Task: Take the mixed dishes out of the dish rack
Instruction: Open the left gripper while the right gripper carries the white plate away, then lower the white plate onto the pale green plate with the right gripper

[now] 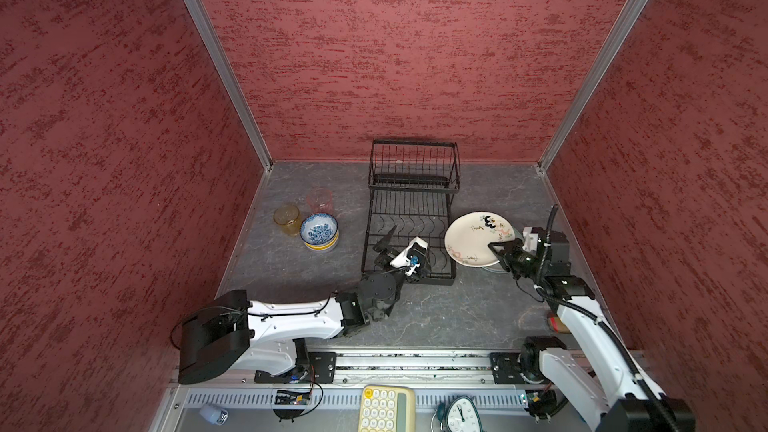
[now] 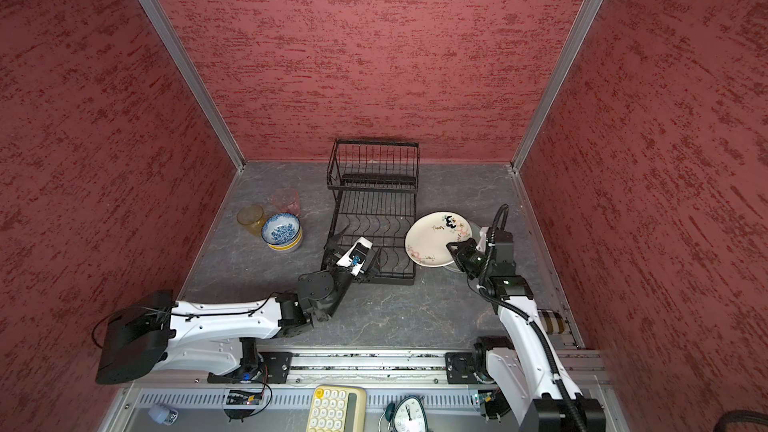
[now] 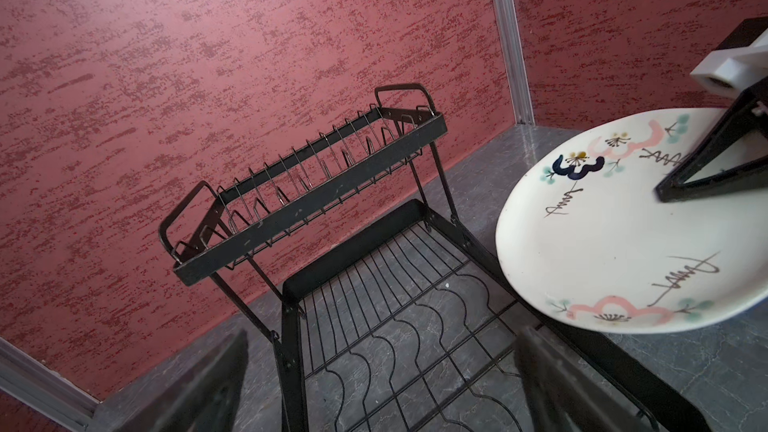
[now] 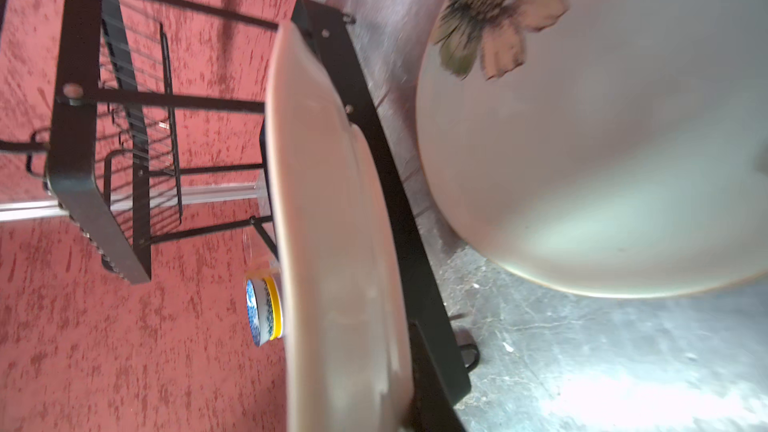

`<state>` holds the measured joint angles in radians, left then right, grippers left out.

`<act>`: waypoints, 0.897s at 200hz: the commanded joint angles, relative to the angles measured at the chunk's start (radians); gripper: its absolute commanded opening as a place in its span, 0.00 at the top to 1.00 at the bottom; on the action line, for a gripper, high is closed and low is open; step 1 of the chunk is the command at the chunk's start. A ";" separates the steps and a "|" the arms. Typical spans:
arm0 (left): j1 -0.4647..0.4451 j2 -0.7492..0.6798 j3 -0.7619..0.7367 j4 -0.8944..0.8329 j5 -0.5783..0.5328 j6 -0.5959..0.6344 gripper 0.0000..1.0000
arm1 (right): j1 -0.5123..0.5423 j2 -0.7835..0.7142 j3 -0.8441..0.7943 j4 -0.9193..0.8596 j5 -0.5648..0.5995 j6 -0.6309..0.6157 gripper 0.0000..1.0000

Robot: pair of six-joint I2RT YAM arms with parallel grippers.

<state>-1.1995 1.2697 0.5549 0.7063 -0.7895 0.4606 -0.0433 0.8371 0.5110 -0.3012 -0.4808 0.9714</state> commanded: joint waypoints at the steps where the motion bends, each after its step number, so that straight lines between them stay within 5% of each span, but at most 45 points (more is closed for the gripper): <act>1: 0.000 -0.013 -0.005 -0.021 0.008 -0.021 0.00 | -0.056 -0.042 0.006 0.063 -0.042 -0.010 1.00; 72: -0.018 -0.028 -0.003 -0.024 0.010 -0.013 0.01 | -0.195 0.039 -0.070 0.177 -0.135 0.004 1.00; 179: -0.057 -0.032 0.008 -0.038 0.023 -0.004 0.00 | -0.253 0.152 -0.112 0.249 -0.127 -0.043 1.00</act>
<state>-1.2469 1.2449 0.5549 0.6697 -0.7830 0.4591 -0.2855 1.0012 0.3893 -0.1692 -0.5644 0.9474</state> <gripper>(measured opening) 0.995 0.168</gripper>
